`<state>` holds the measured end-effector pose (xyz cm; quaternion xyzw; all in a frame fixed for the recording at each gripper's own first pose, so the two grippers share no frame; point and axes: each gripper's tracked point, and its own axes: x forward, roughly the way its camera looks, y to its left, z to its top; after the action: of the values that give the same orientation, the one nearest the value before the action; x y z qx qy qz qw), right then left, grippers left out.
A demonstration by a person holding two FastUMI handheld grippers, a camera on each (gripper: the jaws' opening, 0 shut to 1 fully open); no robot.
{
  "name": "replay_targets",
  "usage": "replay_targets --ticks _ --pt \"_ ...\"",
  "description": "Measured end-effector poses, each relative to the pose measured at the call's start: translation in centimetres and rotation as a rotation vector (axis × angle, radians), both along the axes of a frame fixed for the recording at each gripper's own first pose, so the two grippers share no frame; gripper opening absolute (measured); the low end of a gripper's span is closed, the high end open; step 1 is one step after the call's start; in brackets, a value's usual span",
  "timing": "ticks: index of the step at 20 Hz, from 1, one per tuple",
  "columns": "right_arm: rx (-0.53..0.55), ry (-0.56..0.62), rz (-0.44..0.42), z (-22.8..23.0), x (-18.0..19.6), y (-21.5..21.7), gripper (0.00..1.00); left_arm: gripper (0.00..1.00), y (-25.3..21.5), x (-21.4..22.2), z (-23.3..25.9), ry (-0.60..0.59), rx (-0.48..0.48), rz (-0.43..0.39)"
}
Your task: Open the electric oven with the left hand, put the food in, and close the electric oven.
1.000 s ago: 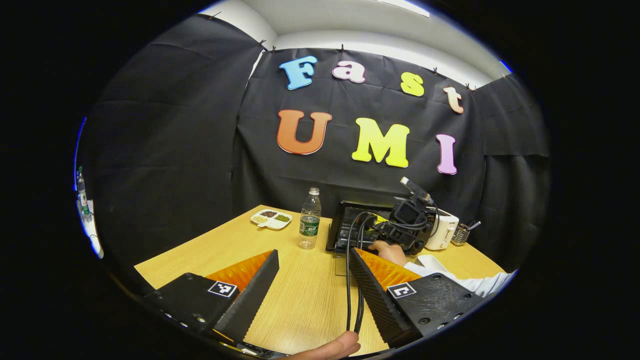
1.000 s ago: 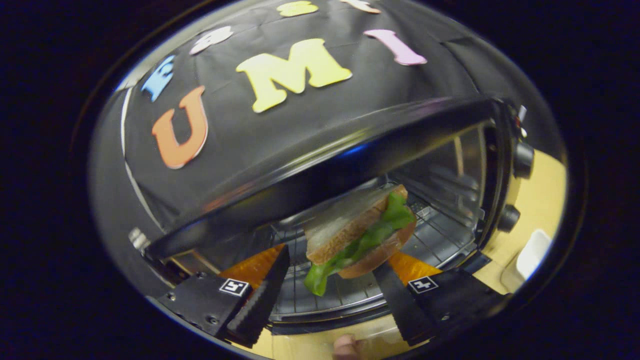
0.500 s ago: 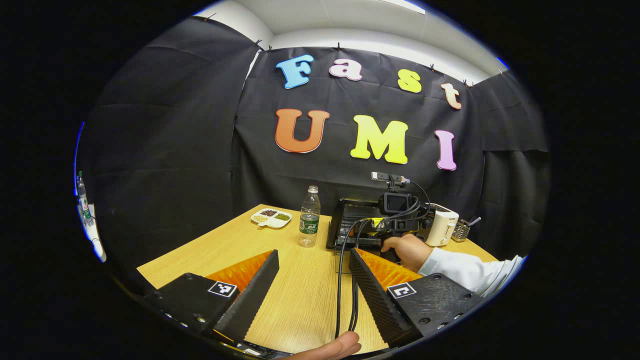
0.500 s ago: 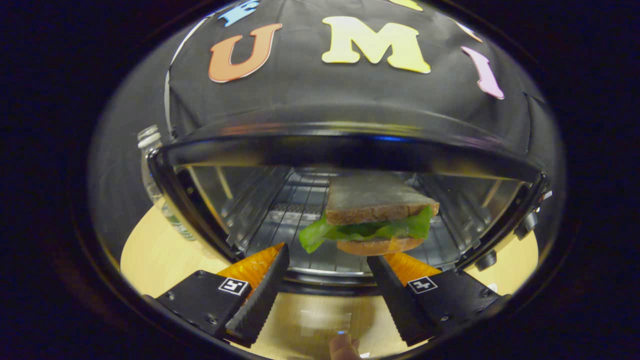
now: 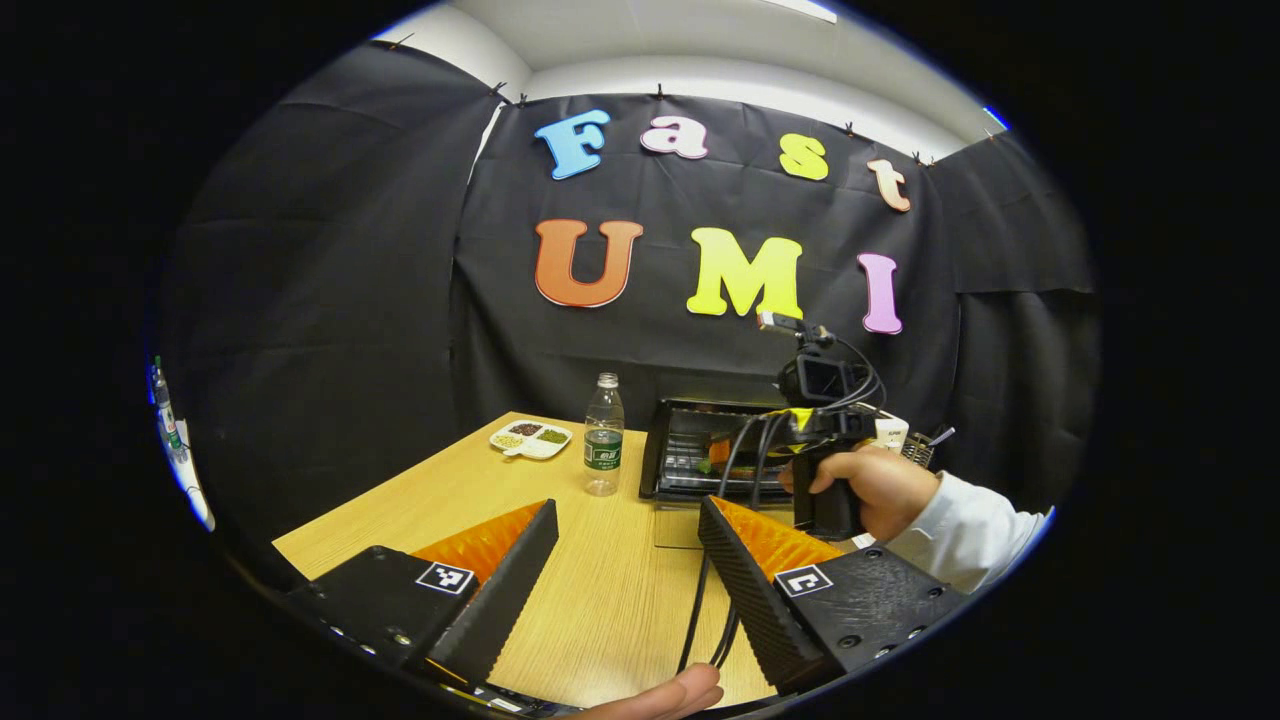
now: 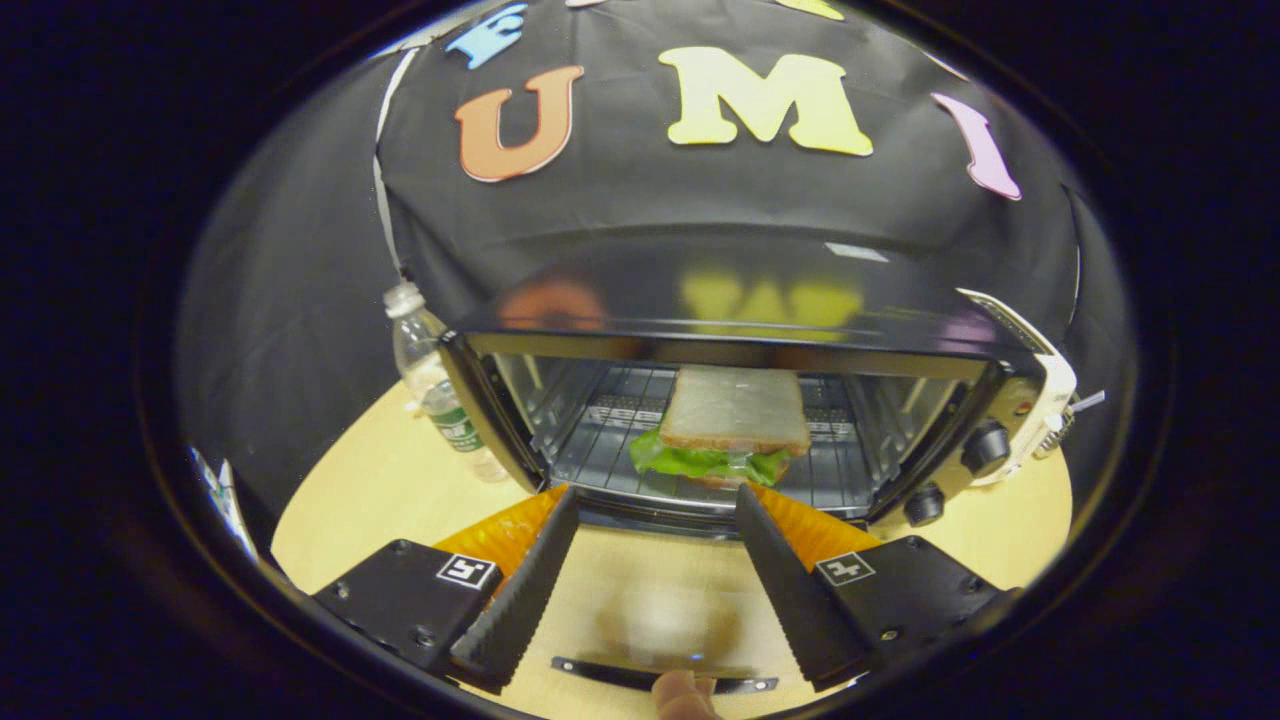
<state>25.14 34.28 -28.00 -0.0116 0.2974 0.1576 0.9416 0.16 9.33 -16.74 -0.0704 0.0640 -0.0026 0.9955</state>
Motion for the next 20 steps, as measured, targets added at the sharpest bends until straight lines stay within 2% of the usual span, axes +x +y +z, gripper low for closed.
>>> replay_targets --ticks 5,6,7,12,13,14,16,17,18,20 --pt "0.038 -0.147 0.028 5.3 -4.8 -3.5 1.00 0.94 -0.5 0.9 0.5 -0.009 0.017 0.002" --pt "0.039 -0.185 0.027 6.7 -5.9 -4.3 0.90 0.94 -0.6 1.0 0.7 -0.016 0.015 0.005" --pt "0.043 -0.222 0.019 8.0 -6.7 -5.4 1.00 0.93 -0.9 1.3 0.8 -0.017 0.006 0.002" --pt "0.113 -0.357 -0.026 13.6 -11.9 -9.7 1.00 0.94 -2.9 3.9 -0.4 0.022 -0.015 -0.036" --pt "0.111 -0.376 -0.041 14.3 -12.5 -10.8 1.00 0.93 -3.7 4.4 -1.0 0.036 -0.010 -0.058" --pt "0.117 -0.404 -0.071 15.3 -13.0 -12.1 0.90 0.94 -4.4 5.2 -1.6 0.048 -0.008 -0.067" --pt "0.109 -0.468 -0.121 17.5 -13.7 -14.9 0.89 0.94 -5.5 6.3 -2.9 0.072 -0.018 -0.079" --pt "0.098 -0.494 -0.142 18.4 -13.9 -16.1 1.00 0.93 -6.6 6.8 -3.9 0.096 -0.030 -0.096" --pt "0.095 -0.516 -0.166 19.3 -14.3 -17.1 0.90 0.93 -7.8 7.4 -5.0 0.126 -0.038 -0.118" --pt "0.098 -0.561 -0.188 20.9 -15.2 -19.1 0.90 0.94 -9.6 8.2 -7.4 0.195 -0.029 -0.150"
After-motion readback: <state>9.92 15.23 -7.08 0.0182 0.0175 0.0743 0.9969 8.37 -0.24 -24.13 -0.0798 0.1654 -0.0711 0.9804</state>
